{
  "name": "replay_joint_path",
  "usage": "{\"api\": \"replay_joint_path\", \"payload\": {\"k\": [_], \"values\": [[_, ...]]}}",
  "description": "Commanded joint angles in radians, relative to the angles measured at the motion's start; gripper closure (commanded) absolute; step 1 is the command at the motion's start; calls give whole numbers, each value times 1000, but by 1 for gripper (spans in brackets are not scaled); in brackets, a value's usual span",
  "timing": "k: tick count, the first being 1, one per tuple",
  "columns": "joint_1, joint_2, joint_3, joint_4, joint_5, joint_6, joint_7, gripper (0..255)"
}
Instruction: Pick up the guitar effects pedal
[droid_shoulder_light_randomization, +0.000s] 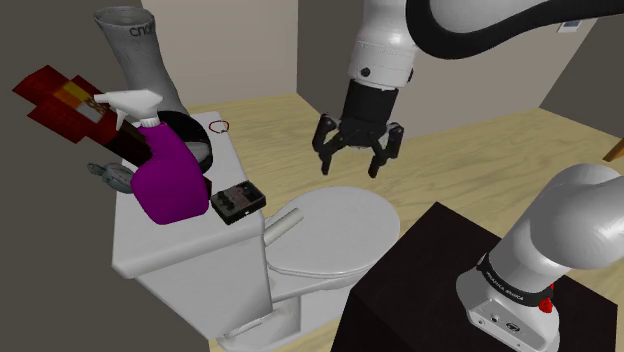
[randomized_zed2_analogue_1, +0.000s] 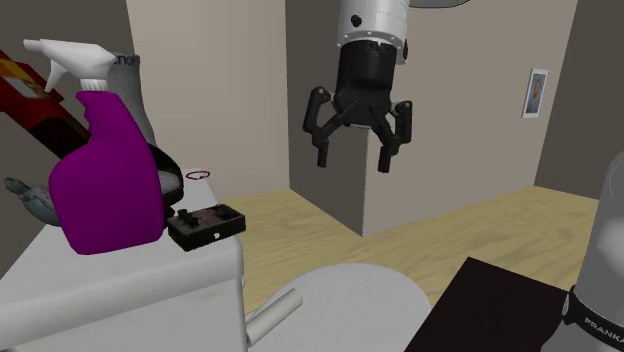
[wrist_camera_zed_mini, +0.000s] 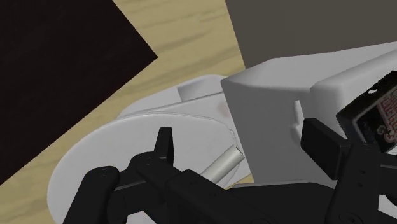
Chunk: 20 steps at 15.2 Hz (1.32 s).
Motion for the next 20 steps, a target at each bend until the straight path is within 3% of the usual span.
{"api": "replay_joint_path", "payload": {"k": [1,8,12,16,20], "values": [[-17,57,56,40,21,46,97,0],[-110,289,251,205,-7,208,428,0],[-174,464,367,322,-122,299,657,0],[-184,671,434,450,-328,365,922,0],[-169,696,424,414,-348,418,929,0]]}}
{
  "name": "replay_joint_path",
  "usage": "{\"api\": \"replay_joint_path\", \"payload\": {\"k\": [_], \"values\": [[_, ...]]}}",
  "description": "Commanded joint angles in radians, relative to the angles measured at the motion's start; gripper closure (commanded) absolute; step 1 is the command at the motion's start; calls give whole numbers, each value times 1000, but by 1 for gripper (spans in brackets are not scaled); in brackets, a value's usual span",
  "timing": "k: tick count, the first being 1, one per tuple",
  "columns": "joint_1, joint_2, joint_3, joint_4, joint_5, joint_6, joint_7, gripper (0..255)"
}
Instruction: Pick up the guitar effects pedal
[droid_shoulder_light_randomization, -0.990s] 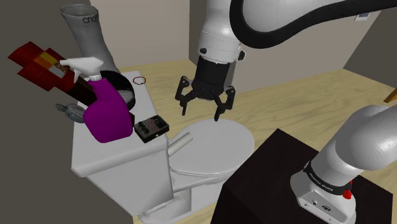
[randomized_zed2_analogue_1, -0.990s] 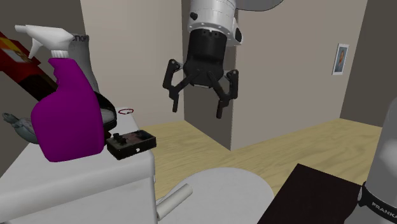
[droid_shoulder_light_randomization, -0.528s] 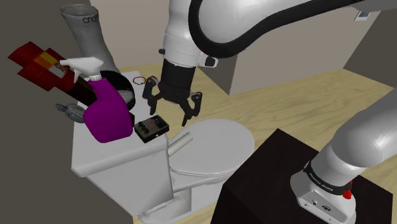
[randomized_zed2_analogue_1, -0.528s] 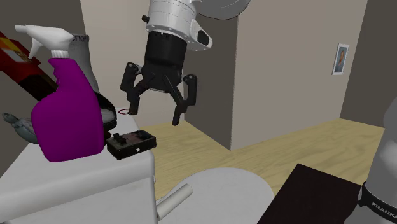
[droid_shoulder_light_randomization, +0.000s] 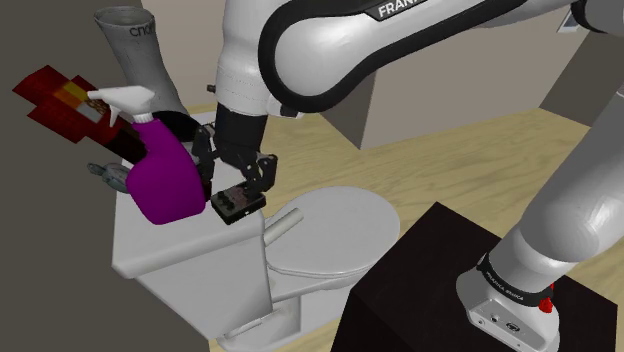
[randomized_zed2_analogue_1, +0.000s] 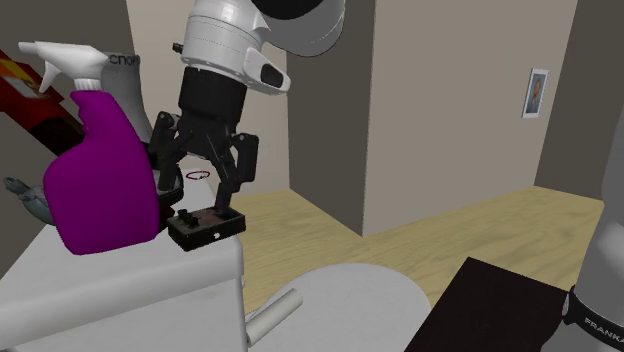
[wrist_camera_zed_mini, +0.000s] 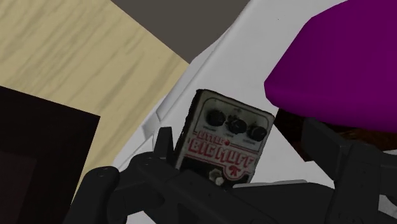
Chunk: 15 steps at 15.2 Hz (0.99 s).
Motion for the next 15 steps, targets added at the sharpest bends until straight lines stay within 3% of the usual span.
{"api": "replay_joint_path", "payload": {"k": [1,5,6,15], "values": [[4,13,-1,-18,-11,26,6,0],[10,32,-3,-38,-28,60,14,0],[11,34,-3,-36,-31,60,16,255],[10,32,-3,-38,-28,60,14,255]]}}
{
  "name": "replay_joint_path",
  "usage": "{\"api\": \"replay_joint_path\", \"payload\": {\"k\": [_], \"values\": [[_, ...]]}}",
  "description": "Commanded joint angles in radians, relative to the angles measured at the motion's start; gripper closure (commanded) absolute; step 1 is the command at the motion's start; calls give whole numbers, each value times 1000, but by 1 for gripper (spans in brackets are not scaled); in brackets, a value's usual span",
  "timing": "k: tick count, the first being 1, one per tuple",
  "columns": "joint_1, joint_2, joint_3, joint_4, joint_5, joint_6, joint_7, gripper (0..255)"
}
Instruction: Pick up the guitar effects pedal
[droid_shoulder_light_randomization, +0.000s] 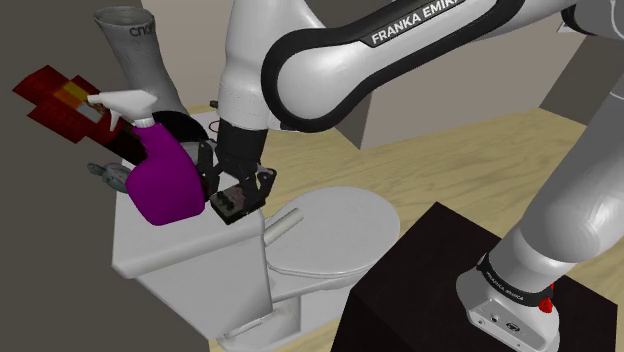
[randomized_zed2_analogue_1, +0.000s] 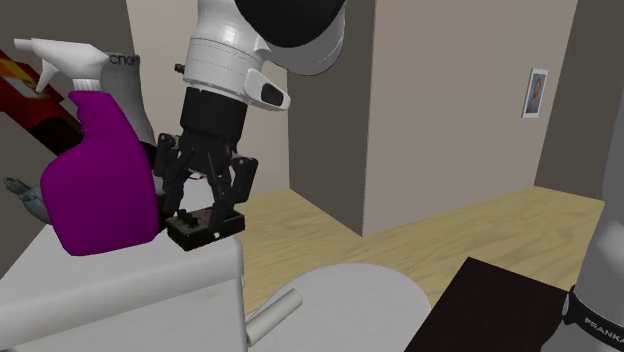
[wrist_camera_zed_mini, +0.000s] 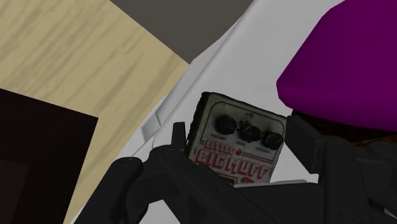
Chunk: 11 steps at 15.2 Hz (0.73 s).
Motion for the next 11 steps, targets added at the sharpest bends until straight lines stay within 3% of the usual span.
{"api": "replay_joint_path", "payload": {"k": [1,11], "values": [[-3,-7,1,6,7,-15,-3,255],[-20,-69,3,97,57,-147,-22,255]]}}
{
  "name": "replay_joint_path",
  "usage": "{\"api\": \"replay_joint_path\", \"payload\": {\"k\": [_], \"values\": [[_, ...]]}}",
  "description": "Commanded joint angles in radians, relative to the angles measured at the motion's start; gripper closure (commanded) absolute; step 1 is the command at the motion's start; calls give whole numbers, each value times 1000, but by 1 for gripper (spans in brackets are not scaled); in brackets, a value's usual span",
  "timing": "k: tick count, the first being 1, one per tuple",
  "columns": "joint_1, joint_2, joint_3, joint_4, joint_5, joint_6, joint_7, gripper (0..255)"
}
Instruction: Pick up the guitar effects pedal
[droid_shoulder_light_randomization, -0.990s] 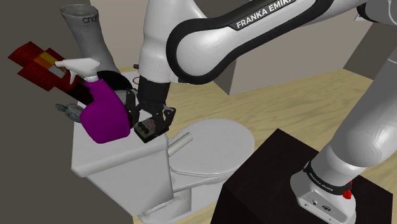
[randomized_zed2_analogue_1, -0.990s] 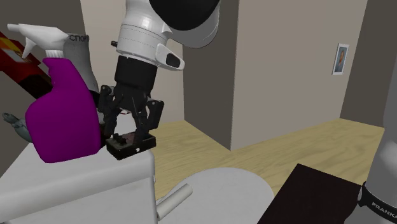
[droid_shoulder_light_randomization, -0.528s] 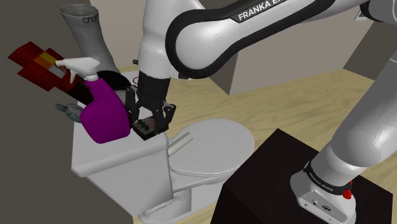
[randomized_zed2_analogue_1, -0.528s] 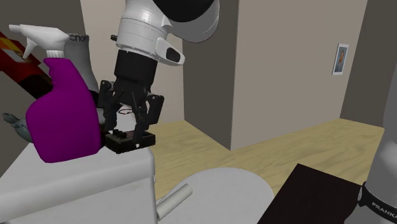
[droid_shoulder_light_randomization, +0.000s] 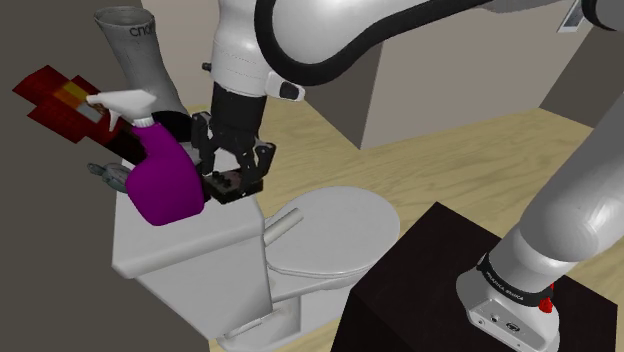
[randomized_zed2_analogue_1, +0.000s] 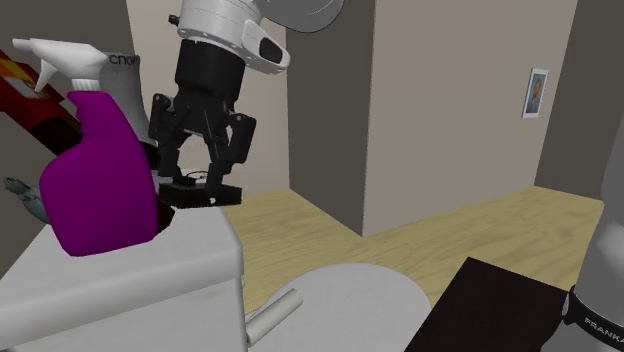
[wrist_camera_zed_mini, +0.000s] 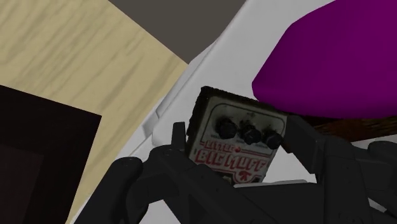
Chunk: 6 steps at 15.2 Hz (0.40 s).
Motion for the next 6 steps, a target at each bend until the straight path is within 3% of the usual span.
{"api": "replay_joint_path", "payload": {"k": [1,6], "values": [[-2,-9,-1,20,7,-27,-2,255],[-5,-21,-2,54,14,-69,-2,255]]}}
